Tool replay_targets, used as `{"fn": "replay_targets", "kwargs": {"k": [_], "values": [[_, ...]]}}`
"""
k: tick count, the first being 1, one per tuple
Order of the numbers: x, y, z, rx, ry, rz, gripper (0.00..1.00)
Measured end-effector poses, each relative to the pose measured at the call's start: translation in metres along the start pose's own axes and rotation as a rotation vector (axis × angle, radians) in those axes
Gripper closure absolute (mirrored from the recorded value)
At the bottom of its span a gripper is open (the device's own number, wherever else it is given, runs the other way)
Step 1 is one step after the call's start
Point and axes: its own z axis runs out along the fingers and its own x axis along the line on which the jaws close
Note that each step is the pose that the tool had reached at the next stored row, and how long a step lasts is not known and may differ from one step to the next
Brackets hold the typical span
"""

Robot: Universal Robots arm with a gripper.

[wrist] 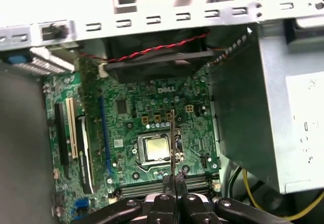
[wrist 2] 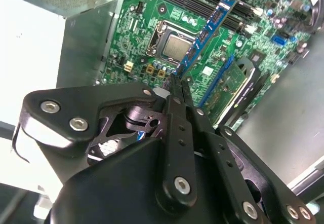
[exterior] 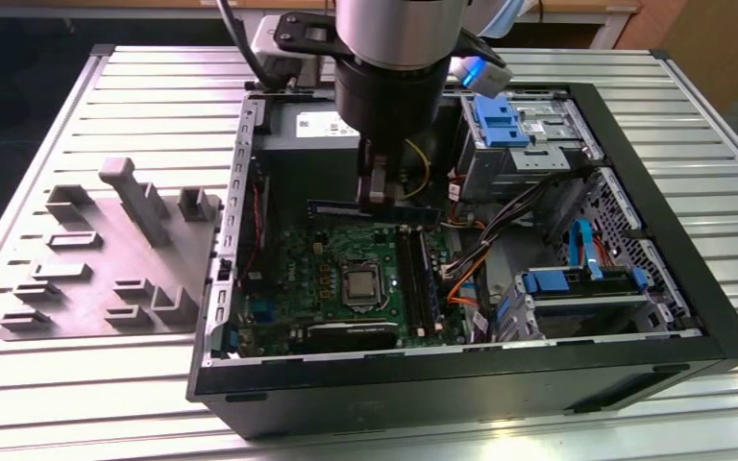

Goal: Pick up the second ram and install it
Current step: 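Insert the second ram into the second slot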

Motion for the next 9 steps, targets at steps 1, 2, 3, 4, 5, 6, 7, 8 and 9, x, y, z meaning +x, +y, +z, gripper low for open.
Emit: {"fn": "replay_targets", "kwargs": {"k": [1,2,3,4,5,6,7,8,9], "values": [[0.0,0.0,0.0002,0.0007,-0.0008,0.018,0.89],[0.0,0.0,0.0004,0.0014,-0.0015,0.036,0.89],[0.0,0.0,0.0006,0.0021,-0.0023,0.054,0.89],[0.0001,0.0,0.0008,0.0028,-0.003,0.072,0.89],[0.0001,0.0,0.001,0.0036,-0.0039,0.091,0.89],[0.0001,0.0,0.0012,0.0043,-0.0045,0.109,0.89],[0.0001,0.0,0.0014,0.005,-0.0052,0.127,0.89],[0.0001,0.0,0.0016,0.0057,-0.006,0.145,0.89],[0.0001,-0.0001,0.0018,0.0064,-0.0068,0.163,0.89]]}}
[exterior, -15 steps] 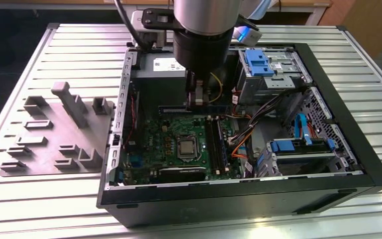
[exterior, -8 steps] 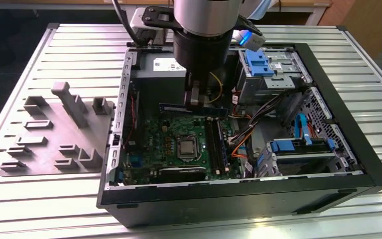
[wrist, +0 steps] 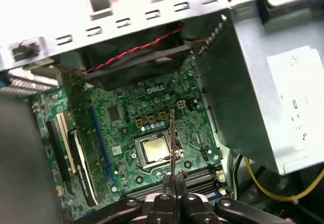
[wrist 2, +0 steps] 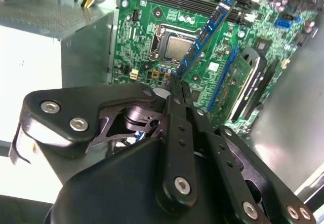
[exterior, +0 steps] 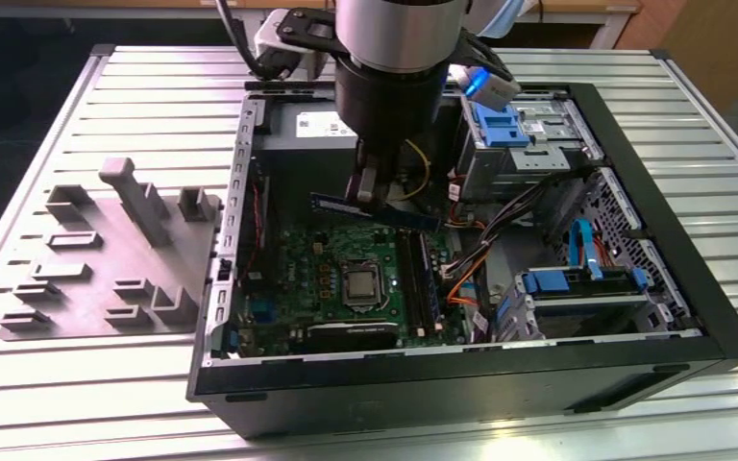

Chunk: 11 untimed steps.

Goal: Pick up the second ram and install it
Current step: 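Insert the second ram into the second slot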

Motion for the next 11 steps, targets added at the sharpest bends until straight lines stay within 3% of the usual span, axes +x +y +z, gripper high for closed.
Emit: {"fn": "replay_targets", "kwargs": {"k": [11], "values": [[0.0,-0.0001,0.0017,0.0074,-0.0082,0.189,0.89]]}}
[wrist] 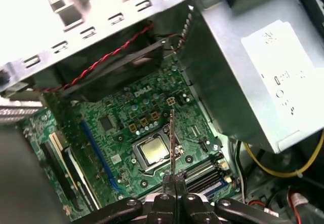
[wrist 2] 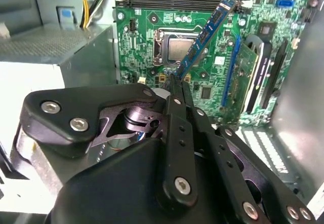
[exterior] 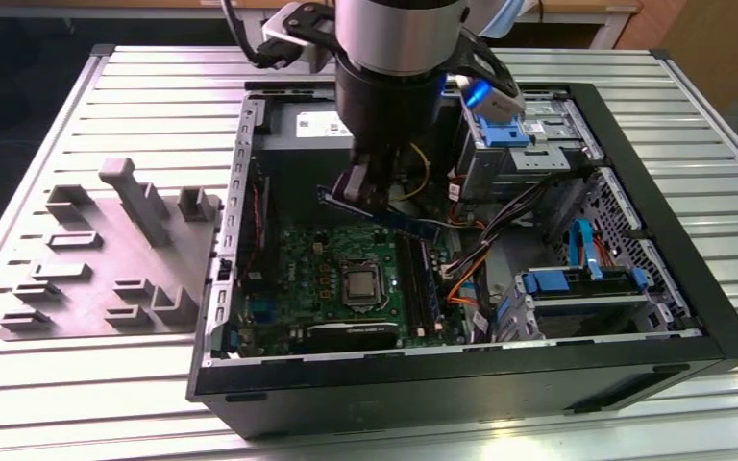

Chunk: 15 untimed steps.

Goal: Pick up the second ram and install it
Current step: 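Insert the second ram into the second slot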

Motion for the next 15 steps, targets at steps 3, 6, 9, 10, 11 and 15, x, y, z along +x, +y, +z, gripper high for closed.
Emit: {"fn": "replay_targets", "kwargs": {"k": [3,6,9,10,11,15], "values": [[0.0001,0.0,0.0003,0.0016,-0.0016,0.039,0.89],[0.0001,0.0,0.0009,0.0037,-0.0038,0.093,0.89],[0.0001,-0.0001,0.0017,0.0059,-0.0062,0.149,0.89],[0.0001,-0.0001,0.0019,0.0066,-0.007,0.167,0.89],[0.0001,-0.0001,0.0021,0.0073,-0.0078,0.185,0.89],[0.0002,-0.0001,0.0031,0.0102,-0.0108,0.258,0.89]]}}
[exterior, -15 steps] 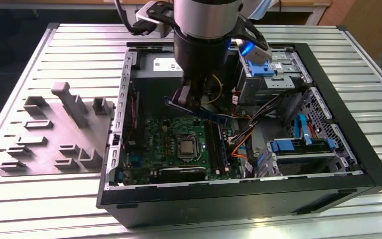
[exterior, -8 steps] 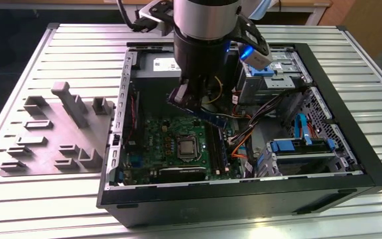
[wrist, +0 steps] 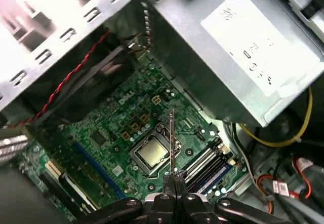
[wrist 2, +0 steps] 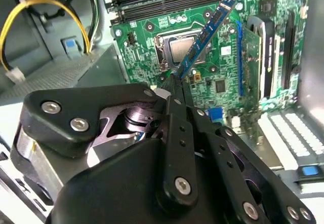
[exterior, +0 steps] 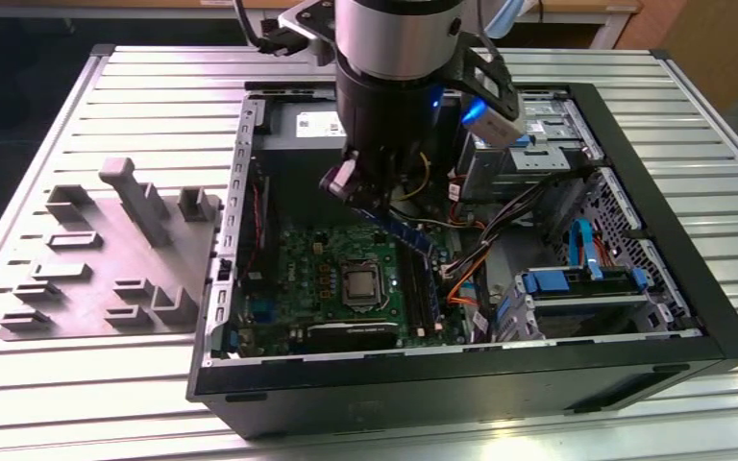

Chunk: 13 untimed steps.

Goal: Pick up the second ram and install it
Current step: 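Insert the second ram into the second slot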

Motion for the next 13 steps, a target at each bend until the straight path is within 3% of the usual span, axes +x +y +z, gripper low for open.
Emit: {"fn": "replay_targets", "kwargs": {"k": [13], "values": [[0.0001,-0.0001,0.0016,0.006,-0.0065,0.155,0.89]]}}
